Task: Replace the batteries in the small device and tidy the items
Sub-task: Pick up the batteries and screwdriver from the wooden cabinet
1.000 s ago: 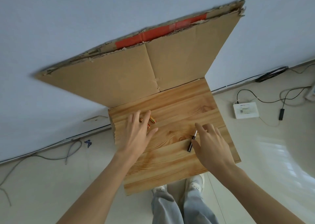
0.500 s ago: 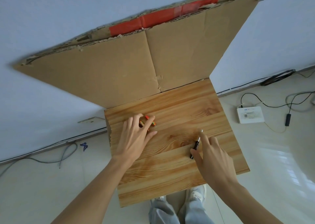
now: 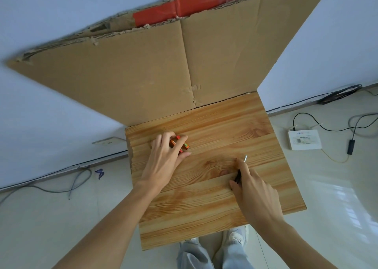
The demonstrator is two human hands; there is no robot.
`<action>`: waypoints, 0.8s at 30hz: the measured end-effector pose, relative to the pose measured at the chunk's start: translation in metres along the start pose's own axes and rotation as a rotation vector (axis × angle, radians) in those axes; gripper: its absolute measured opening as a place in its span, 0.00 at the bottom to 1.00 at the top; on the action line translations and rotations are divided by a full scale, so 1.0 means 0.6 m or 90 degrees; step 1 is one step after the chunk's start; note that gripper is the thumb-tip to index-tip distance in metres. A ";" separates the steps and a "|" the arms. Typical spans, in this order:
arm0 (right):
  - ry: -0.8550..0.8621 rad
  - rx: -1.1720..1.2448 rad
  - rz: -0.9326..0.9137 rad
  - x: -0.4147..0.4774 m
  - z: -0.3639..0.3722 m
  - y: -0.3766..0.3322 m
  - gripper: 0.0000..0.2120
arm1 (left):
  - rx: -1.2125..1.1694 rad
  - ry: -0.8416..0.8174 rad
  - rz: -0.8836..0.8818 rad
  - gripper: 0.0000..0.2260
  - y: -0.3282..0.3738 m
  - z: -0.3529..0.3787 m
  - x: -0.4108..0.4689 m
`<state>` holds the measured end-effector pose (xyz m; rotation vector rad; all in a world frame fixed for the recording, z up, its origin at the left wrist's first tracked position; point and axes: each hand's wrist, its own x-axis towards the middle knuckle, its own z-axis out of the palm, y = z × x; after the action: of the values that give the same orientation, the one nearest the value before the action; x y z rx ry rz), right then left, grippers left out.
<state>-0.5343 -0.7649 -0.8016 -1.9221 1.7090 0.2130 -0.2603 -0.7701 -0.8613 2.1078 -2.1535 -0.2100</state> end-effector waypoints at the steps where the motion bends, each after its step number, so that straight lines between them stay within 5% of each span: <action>1: 0.002 -0.001 -0.001 0.001 0.002 0.000 0.26 | -0.004 0.003 -0.002 0.24 0.002 0.000 0.001; 19: 0.009 0.048 -0.019 0.005 -0.001 -0.003 0.16 | -0.048 0.037 0.004 0.16 0.027 0.001 0.021; 24: 0.020 0.071 -0.032 0.000 -0.017 -0.008 0.22 | -0.048 0.038 0.025 0.17 0.032 -0.013 0.020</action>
<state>-0.5322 -0.7698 -0.7913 -1.8928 1.6550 0.0683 -0.2779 -0.7819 -0.8502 2.0035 -2.1163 -0.2179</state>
